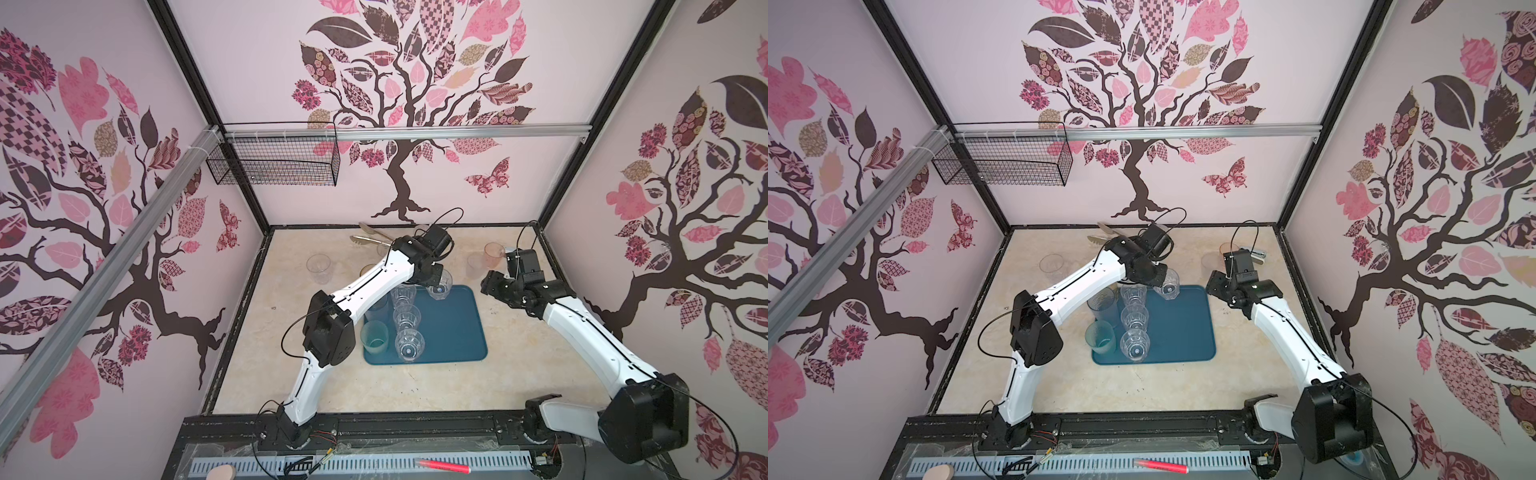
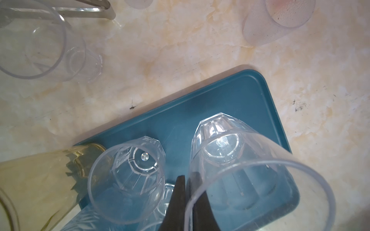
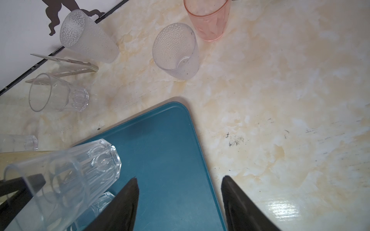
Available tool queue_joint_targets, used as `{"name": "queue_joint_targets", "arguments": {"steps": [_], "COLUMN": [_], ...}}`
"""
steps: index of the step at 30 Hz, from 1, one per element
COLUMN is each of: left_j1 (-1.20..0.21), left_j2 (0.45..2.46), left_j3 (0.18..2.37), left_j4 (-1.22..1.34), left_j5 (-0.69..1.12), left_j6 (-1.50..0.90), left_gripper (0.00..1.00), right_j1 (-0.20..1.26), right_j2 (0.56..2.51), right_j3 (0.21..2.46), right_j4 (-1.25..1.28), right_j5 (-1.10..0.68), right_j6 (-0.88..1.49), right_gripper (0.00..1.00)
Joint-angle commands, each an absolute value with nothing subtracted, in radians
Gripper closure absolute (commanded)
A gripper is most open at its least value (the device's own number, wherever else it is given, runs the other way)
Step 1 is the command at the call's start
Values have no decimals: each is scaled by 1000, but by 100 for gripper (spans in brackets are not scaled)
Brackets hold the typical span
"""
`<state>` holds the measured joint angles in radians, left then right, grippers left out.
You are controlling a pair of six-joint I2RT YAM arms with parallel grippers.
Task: Place the glasses into the tray
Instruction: Place the glass on the tray.
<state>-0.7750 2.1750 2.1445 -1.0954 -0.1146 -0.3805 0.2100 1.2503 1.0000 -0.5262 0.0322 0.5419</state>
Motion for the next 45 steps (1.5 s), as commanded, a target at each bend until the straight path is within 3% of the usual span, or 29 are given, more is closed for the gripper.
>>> {"name": "queue_joint_targets", "arguments": {"steps": [1, 24, 35, 43, 45], "left_j1": [-780, -776, -776, -777, -776], "left_j2": [2218, 2328, 2303, 2273, 2247], "left_j3": [2193, 2225, 2275, 2275, 2276], "left_j4": [-1117, -1151, -1164, -1171, -1172], "left_j5": [-139, -166, -175, -181, -184], "left_j6": [-349, -293, -293, -291, -288], "left_gripper": [100, 100, 79, 77, 75], "right_j1": [209, 209, 210, 215, 217], "right_j2": [1235, 1244, 1258, 1278, 1291], "right_j3": [999, 994, 999, 1011, 1017], "right_j4": [-524, -520, -517, -521, -528], "right_j5": [37, 30, 9, -20, -25], "right_j6": [534, 529, 522, 508, 507], "right_gripper": [32, 32, 32, 25, 19]}}
